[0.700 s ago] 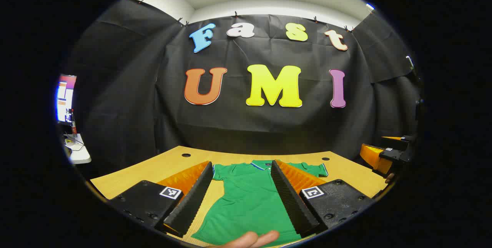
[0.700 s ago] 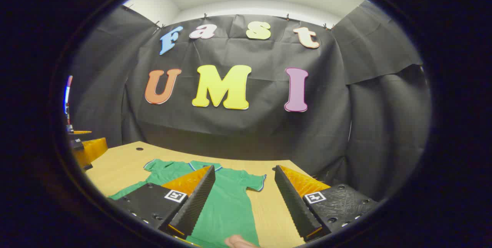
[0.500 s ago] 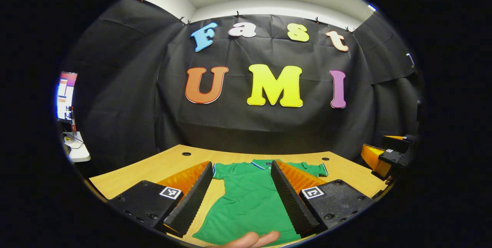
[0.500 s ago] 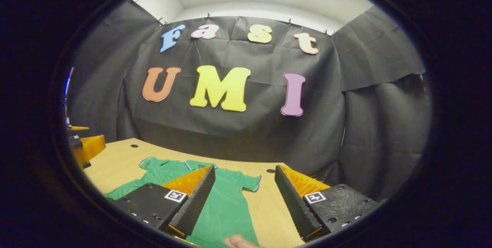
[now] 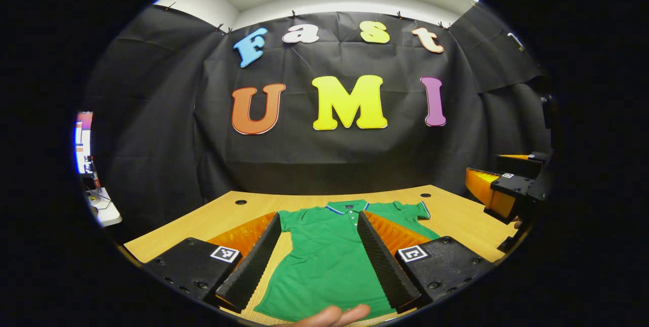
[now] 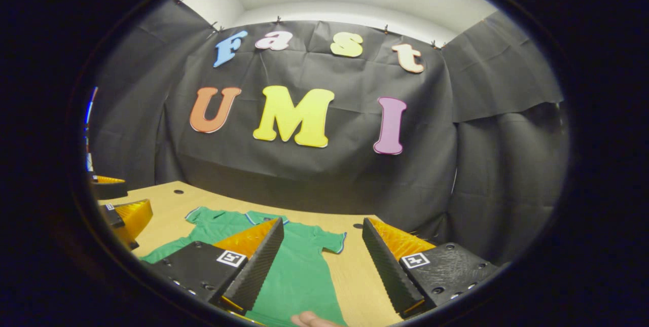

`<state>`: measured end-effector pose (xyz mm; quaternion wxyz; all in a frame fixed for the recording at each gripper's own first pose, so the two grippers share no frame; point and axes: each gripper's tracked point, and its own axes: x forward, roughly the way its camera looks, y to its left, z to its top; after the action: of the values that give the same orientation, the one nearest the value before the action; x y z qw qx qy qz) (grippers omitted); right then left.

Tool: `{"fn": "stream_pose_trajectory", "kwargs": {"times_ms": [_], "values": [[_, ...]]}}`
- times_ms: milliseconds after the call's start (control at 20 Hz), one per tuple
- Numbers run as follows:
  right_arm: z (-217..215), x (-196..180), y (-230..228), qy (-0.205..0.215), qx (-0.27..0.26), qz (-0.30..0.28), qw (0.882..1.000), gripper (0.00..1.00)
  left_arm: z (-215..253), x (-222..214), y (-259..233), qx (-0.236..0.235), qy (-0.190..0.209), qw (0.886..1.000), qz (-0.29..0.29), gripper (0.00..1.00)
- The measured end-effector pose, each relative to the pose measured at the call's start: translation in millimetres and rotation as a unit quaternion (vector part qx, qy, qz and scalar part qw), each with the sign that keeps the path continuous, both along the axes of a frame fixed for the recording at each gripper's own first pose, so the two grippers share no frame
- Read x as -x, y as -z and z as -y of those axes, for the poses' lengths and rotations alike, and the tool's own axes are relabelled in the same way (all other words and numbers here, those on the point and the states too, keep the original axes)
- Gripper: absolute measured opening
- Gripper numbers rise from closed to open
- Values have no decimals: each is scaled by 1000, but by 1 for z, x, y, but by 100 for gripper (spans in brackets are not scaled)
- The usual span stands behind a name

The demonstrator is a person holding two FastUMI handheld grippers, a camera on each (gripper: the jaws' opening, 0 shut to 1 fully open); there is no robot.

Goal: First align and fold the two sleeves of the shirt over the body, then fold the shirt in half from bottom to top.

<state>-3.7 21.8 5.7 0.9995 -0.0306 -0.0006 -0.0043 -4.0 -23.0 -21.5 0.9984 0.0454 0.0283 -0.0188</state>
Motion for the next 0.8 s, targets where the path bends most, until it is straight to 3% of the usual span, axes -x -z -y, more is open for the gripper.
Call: {"fn": "stream_pose_trajectory", "kwargs": {"times_ms": [800], "values": [[35, -4, 12, 11, -4, -44, 999, 97, 8, 0, 6, -3, -3, 1000, -7, 97]]}}
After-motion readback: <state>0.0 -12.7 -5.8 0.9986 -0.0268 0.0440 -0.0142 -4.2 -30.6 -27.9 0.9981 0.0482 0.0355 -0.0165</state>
